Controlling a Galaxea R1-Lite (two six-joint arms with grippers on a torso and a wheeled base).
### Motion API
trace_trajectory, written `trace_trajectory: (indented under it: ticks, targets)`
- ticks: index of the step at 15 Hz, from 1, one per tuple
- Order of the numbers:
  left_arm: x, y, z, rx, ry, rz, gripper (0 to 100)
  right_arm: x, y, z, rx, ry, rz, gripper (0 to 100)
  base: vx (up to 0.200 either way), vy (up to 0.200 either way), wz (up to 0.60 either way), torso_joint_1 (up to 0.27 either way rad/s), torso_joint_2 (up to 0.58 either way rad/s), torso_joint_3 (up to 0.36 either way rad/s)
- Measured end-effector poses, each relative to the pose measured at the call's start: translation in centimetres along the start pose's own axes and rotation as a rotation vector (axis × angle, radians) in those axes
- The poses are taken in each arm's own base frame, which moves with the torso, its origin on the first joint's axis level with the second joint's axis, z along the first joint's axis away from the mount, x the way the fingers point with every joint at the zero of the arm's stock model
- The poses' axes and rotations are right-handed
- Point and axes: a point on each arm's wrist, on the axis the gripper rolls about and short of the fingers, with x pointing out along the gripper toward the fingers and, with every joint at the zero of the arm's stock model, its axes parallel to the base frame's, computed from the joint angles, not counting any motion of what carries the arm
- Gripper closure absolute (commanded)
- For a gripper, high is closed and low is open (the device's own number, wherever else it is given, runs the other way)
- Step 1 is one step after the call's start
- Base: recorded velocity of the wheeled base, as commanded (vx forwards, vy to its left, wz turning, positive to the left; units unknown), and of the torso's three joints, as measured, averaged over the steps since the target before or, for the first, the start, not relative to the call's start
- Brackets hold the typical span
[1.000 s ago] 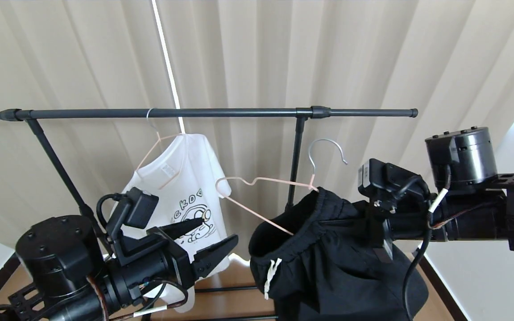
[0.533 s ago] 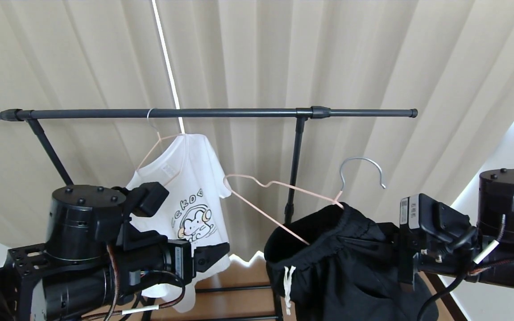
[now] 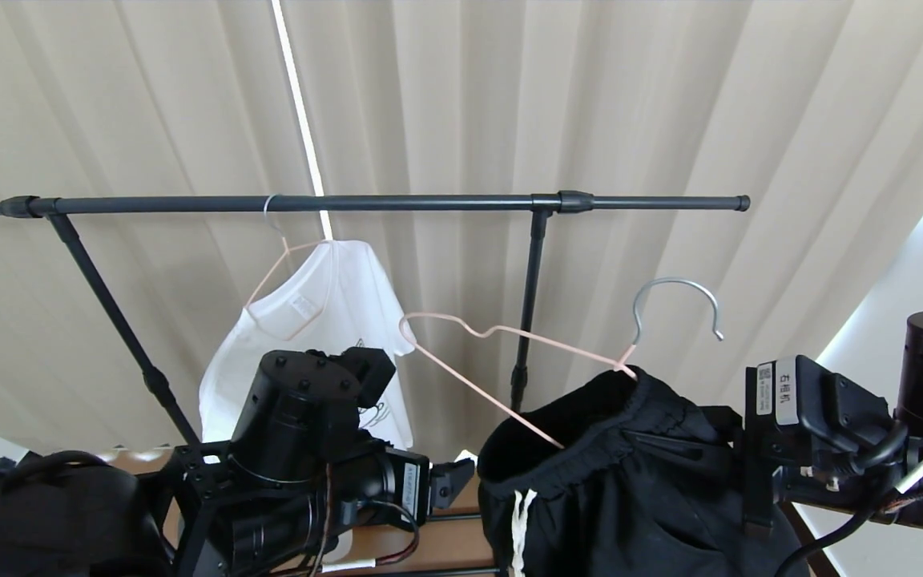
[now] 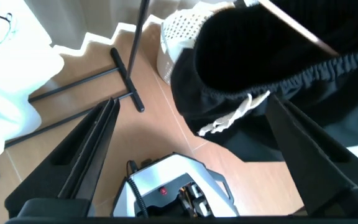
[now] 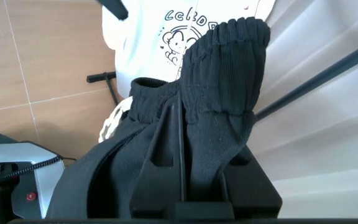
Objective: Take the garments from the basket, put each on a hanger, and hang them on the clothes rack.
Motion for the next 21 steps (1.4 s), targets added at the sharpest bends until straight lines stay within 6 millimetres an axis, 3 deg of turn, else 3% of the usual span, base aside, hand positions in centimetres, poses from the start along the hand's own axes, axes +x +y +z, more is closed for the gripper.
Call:
trace_trajectory:
  ticks: [7, 16, 21]
  targets:
    - [0.9, 0.2, -1.5, -0.015, 0.015, -0.001, 0, -0.2, 1.0, 1.3, 0.019, -0.050, 0.032, 100, 0.000, 0.000, 0.00, 0.000, 0.00, 0.000]
    - [5.8, -0.3, -0.9, -0.035, -0.038, 0.059, 0, -0.5, 1.7, 1.8, 0.001, -0.073, 0.053, 100, 0.000, 0.000, 0.00, 0.000, 0.00, 0.000]
    - [6.9, -0.3, -1.9, -0.025, -0.010, 0.069, 0, -0.8, 1.8, 2.0, -0.004, -0.083, 0.048, 100, 0.000, 0.000, 0.00, 0.000, 0.00, 0.000]
